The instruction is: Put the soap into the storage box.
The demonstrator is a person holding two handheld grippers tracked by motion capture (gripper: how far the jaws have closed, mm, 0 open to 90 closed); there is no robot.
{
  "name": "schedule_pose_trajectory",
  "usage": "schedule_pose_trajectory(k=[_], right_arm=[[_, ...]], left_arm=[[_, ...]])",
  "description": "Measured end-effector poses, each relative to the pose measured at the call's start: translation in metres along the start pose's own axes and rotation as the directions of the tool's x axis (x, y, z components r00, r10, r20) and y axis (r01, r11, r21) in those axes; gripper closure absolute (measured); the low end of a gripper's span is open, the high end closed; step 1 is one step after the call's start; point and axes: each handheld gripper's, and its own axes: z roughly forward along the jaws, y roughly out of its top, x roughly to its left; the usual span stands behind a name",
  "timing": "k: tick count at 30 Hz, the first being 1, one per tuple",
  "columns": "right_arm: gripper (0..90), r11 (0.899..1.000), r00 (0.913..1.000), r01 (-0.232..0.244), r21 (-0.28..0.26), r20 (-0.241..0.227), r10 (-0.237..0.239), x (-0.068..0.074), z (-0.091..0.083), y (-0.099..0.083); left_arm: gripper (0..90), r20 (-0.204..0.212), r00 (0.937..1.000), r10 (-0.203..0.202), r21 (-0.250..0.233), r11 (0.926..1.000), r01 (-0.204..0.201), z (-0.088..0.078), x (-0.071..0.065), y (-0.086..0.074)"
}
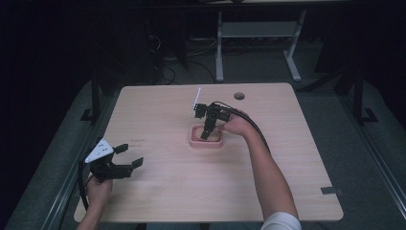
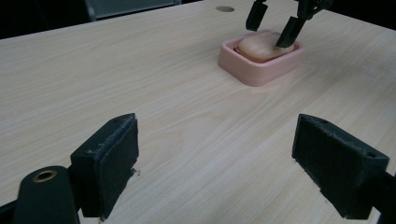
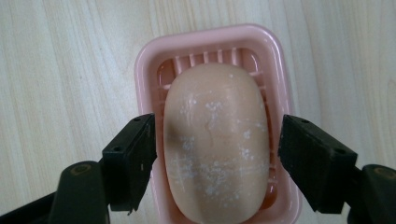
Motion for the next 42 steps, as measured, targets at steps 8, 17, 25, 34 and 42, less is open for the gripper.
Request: schedule_pose_trajectory(k=[8, 17, 25, 34, 42], right_arm=[[27.1, 0.999, 0.9997, -0.021, -0.027, -0.012, 0.021, -0.001, -0.004, -0.009], [26.7, 0.998, 0.9995, -0.030, -0.048, -0.001, 0.030, 0.001, -0.010, -0.018], [26.7, 0.997, 0.9992, -0.040, -0.068, 0.001, 0.041, 0.004, -0.018, -0.025], [26.7, 0.997, 0.9989, -0.041, -0.071, 0.020, 0.043, 0.007, -0.025, -0.033], [26.7, 0.996, 0.9981, -0.056, -0.074, 0.022, 0.058, 0.007, -0.028, -0.044]], left_arm=[[14.3, -0.001, 1.0000, 0.004, 0.001, 1.0000, -0.004, 0.001, 0.000, 0.000], [14.3, -0.001, 1.0000, 0.000, 0.000, 1.0000, 0.000, 0.000, 0.000, 0.000], [14.3, -0.001, 1.0000, -0.005, 0.004, 1.0000, 0.005, 0.001, 0.000, -0.001], [14.3, 0.001, 1.0000, 0.004, 0.009, 1.0000, -0.004, 0.001, 0.000, 0.000], [14.3, 0.000, 1.0000, 0.001, 0.006, 1.0000, -0.001, 0.002, 0.000, -0.001]])
